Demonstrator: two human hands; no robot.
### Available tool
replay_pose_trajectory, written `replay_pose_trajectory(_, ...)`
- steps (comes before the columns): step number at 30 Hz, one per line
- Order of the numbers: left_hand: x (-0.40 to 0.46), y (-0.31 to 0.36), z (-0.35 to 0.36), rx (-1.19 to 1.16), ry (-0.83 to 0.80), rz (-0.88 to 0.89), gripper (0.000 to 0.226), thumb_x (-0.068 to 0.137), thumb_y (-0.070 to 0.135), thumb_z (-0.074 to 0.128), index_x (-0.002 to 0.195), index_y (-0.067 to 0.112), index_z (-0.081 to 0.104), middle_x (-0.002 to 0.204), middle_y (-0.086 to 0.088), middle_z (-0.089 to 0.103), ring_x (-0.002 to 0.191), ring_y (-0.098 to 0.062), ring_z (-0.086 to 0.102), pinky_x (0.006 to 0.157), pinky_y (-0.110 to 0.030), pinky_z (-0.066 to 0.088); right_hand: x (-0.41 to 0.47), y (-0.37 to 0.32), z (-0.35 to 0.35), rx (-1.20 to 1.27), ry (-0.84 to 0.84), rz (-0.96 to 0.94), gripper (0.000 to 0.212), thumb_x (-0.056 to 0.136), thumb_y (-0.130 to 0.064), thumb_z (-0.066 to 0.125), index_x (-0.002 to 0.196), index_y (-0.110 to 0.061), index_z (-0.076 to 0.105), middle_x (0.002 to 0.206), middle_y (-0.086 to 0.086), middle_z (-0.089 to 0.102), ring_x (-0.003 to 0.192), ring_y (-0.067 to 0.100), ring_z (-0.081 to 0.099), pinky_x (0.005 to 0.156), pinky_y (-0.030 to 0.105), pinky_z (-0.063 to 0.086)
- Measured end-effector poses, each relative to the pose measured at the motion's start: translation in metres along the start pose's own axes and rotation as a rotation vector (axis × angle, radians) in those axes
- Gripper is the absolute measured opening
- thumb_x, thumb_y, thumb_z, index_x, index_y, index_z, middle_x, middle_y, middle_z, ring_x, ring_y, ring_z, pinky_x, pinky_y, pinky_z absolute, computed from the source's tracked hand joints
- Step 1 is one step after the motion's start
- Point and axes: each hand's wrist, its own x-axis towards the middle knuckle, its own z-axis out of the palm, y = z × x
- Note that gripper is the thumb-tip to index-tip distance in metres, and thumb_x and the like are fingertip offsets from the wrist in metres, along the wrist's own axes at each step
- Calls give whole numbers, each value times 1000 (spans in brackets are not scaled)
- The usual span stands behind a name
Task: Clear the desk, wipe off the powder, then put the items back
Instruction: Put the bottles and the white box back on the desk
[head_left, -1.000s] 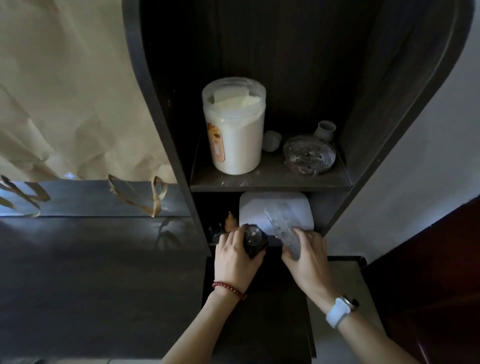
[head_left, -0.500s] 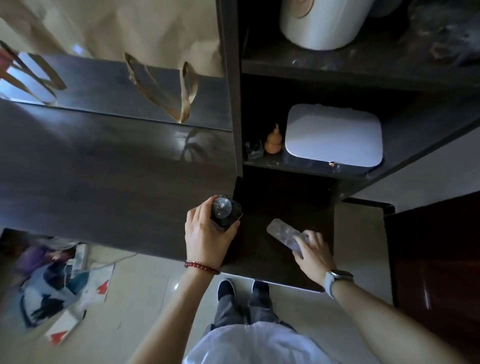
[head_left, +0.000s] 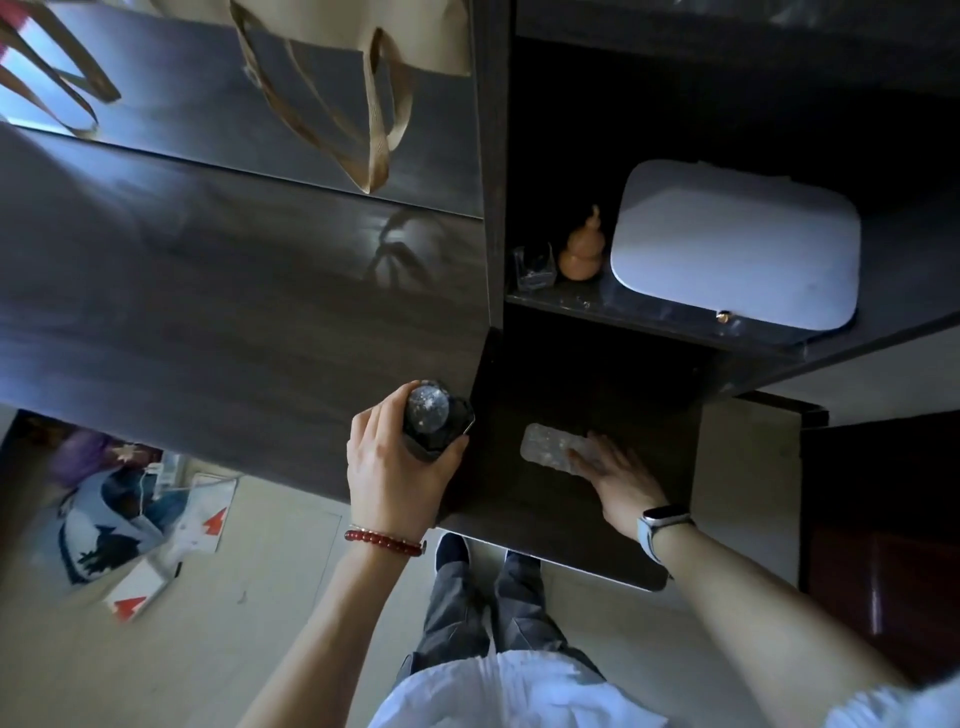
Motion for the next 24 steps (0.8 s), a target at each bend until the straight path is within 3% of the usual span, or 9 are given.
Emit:
replay_pose_trajectory(3,-4,-3,-2,-3,3,-16,58,61,25,83,112,14,58,109,-5,64,105,-25,51,90,-43,46,-6,0,-3,-6,-8,-5,83,85,3,43,145,-29,-4,154,7,-15,141,25,-14,115,44,2)
replay_pose_trajectory(5,-8,-5,-5,-22,10,-26,58,60,24,83,112,13,58,109,-5,64,105,-25,51,90,-43,46,-14,-8,-10,94,116,-22,74,87,-4,46,146,-24,6,155,9,-6,142,26,-6,115,44,6)
replay_pose_trajectory(8,-13,-10,-16,-60,47,-57,58,60,21,83,111,13,59,109,-6,64,104,-25,50,89,-34,43,-29,-33,-24,285,406,-112,51,80,-7,58,130,-8,47,139,18,44,129,33,40,103,49,37)
replay_pose_trajectory(10,-14,-14,-27,-66,70,-74,58,58,19,84,110,12,59,108,-7,64,103,-26,50,87,-29,40,-39,-56,-42,386,558,-171,35,82,-16,46,112,-6,62,115,13,64,111,28,58,92,45,49)
replay_pose_trajectory(13,-12,-26,-49,-74,121,-84,58,56,18,85,108,11,60,106,-7,65,100,-27,52,86,-25,36,-47,-95,-75,512,626,-192,33,86,-20,40,104,-9,65,103,5,66,106,14,54,94,23,39)
replay_pose_trajectory(15,-8,-37,-70,-87,171,-95,57,56,17,84,108,12,60,105,-6,65,98,-26,52,86,-17,31,-42,-122,-94,567,633,-223,33,87,-22,41,106,-9,64,105,5,65,105,11,50,93,18,36)
replay_pose_trajectory(21,12,-96,-145,-146,347,-188,55,57,16,84,107,11,61,104,-7,65,99,-28,52,83,-13,28,-11,-234,-142,506,649,-428,37,82,-26,39,101,-8,65,100,6,67,99,12,47,90,23,36)
replay_pose_trajectory(24,29,-143,-189,-149,386,-207,55,57,15,84,108,10,60,104,-9,64,100,-30,54,88,-21,34,10,-297,-156,388,633,-447,40,82,-29,35,101,-11,65,101,3,67,99,17,56,88,28,44)
